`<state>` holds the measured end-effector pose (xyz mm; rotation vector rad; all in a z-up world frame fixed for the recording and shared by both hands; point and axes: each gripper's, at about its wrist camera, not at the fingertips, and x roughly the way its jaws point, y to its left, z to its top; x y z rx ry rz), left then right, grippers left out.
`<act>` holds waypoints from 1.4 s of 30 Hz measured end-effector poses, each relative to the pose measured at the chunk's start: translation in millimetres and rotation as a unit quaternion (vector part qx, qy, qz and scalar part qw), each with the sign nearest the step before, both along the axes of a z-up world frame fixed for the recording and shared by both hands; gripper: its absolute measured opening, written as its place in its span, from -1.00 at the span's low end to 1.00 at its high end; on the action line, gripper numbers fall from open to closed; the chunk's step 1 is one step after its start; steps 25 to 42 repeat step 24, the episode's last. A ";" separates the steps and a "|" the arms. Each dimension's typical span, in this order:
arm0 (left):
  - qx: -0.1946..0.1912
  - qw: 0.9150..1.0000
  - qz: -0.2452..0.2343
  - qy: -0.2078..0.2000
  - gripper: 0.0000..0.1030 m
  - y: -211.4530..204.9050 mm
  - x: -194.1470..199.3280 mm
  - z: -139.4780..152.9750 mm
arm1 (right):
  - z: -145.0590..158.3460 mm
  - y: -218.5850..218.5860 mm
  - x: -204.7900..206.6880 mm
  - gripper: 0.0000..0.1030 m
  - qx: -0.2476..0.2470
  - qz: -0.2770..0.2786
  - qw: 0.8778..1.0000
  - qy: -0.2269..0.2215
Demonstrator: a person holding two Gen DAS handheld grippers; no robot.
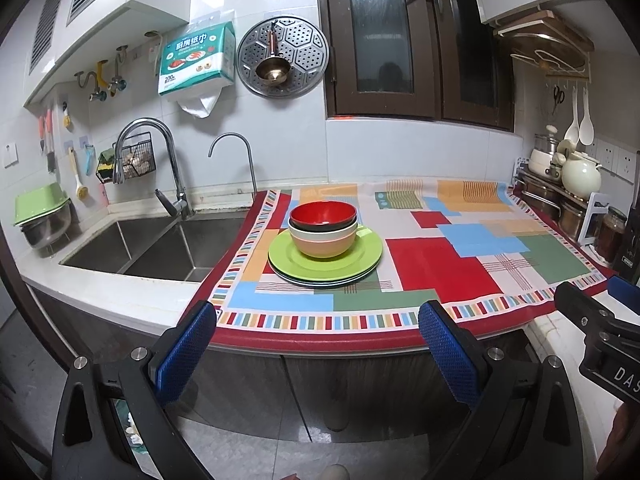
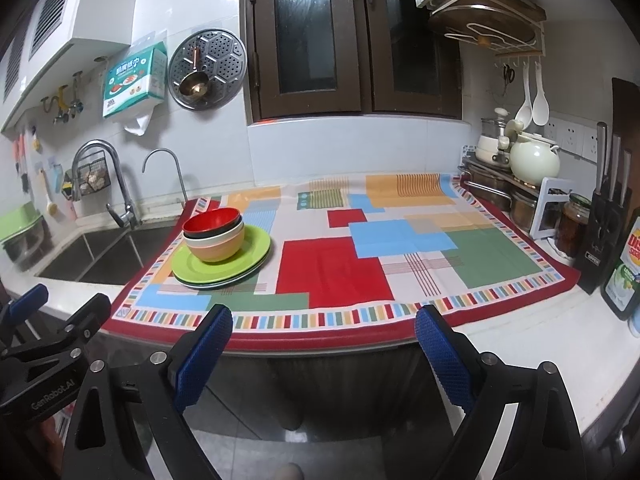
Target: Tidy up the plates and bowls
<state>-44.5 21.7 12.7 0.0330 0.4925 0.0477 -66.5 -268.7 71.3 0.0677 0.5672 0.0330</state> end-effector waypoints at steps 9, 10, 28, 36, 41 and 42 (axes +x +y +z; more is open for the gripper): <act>0.000 1.000 0.000 -0.001 1.00 -0.1 -2.0 -0.6 | -0.9 -2.0 -3.2 0.82 0.001 -0.003 1.000 0.003; 0.000 1.000 0.001 -0.001 1.00 0.0 -1.9 -0.2 | -0.9 -1.8 -3.2 0.82 0.001 -0.003 1.000 0.003; -0.001 1.000 0.007 0.000 1.00 -0.4 -7.9 -2.4 | -2.2 3.1 -4.0 0.82 0.001 0.002 1.000 0.006; -0.001 1.000 0.007 0.000 1.00 -0.4 -7.9 -2.4 | -2.2 3.1 -4.0 0.82 0.001 0.002 1.000 0.006; -0.001 1.000 0.007 0.000 1.00 -0.4 -7.9 -2.4 | -2.2 3.1 -4.0 0.82 0.001 0.002 1.000 0.006; -0.001 1.000 0.007 0.000 1.00 -0.4 -7.9 -2.4 | -2.2 3.1 -4.0 0.82 0.001 0.002 1.000 0.006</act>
